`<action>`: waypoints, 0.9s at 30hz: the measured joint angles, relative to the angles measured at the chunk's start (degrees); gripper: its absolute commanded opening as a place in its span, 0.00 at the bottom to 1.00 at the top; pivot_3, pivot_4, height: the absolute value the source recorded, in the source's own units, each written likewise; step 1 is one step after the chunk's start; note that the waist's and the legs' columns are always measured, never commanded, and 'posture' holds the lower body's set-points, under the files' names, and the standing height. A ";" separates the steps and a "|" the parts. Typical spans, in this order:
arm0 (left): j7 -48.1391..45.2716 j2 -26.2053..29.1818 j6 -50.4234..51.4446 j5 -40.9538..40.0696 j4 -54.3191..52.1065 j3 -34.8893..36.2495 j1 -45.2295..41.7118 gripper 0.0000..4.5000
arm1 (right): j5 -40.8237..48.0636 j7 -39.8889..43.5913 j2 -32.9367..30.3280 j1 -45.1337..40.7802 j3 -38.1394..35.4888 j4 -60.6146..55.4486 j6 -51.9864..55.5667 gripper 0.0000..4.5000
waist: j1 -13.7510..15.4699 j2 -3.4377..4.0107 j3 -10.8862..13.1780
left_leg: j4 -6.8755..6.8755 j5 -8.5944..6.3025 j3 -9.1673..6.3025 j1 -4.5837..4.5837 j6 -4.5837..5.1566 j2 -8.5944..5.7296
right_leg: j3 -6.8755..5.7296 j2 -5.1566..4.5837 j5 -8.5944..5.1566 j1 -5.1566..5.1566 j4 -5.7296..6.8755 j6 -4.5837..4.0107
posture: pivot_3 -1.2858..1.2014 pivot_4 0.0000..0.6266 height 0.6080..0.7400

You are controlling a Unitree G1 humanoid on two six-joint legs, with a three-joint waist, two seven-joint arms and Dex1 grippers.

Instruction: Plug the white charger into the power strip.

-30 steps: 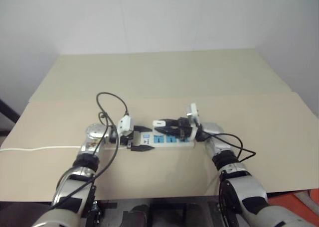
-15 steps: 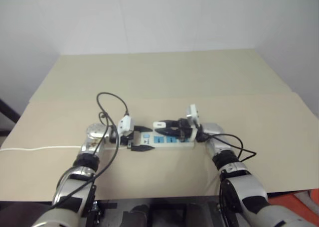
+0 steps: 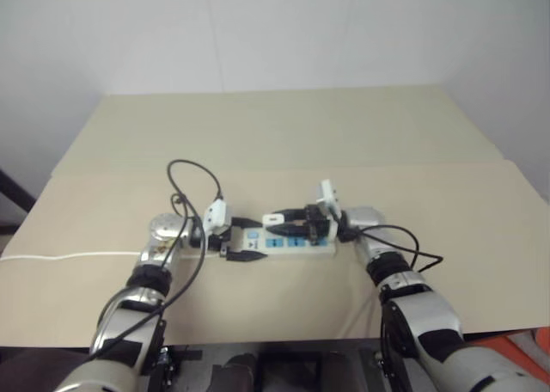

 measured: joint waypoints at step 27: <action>1.71 0.25 1.14 0.00 0.02 -0.19 0.32 0.72 | -0.97 -3.01 -1.23 -0.67 3.86 1.23 -2.44 0.25 | -0.01 0.05 -0.14 | -0.12 -0.16 -0.01 0.56 0.26 0.02 | 0.04 0.03 -0.01 0.45 -0.10 -0.01 | 0.52 0.24 1.00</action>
